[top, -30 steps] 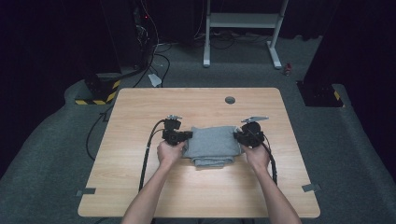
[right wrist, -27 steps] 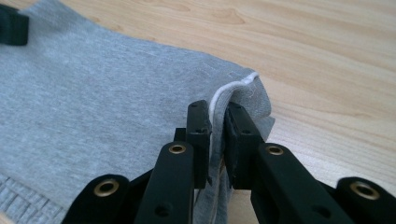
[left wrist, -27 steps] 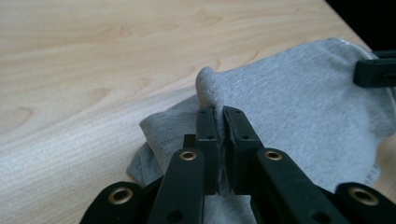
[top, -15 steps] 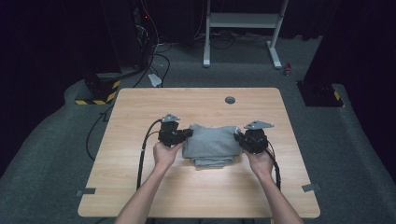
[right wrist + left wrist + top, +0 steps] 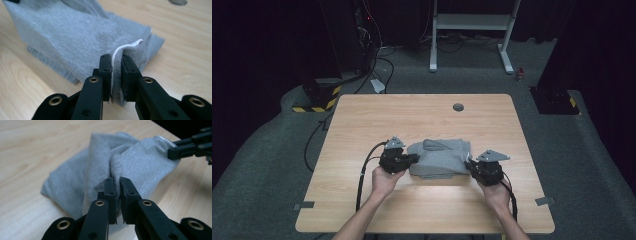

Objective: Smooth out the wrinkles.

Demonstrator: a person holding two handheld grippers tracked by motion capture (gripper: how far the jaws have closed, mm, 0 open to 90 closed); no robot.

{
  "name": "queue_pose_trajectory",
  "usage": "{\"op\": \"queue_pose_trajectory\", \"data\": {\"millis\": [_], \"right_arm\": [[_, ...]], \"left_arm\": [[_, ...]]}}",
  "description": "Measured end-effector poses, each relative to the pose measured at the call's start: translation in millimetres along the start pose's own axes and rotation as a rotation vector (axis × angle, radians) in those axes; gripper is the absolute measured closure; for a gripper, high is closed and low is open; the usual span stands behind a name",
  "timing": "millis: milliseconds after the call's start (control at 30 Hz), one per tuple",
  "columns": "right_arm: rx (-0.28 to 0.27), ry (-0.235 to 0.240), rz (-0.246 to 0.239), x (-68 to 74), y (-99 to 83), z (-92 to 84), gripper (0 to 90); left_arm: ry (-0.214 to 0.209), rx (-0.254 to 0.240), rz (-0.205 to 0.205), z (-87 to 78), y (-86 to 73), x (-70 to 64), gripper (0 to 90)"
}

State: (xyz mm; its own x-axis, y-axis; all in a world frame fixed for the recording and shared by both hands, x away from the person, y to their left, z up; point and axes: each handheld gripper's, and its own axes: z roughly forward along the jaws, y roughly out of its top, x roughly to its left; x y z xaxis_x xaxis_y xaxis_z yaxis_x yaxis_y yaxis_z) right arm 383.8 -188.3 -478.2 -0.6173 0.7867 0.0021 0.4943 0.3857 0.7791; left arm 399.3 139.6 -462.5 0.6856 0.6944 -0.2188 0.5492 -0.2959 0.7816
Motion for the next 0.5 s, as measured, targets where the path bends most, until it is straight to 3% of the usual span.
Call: {"op": "queue_pose_trajectory", "data": {"millis": [233,500], "right_arm": [[0.043,0.0,-0.023,6.8,-20.2,4.5,79.3],[0.073,-0.032,-0.01,1.6,-18.0,24.9,79.7]], "left_arm": [[0.006,0.054,0.025,8.1,-22.5,-9.0,83.5],[0.068,0.077,0.051,23.0,-23.9,-6.6,83.5]]}}
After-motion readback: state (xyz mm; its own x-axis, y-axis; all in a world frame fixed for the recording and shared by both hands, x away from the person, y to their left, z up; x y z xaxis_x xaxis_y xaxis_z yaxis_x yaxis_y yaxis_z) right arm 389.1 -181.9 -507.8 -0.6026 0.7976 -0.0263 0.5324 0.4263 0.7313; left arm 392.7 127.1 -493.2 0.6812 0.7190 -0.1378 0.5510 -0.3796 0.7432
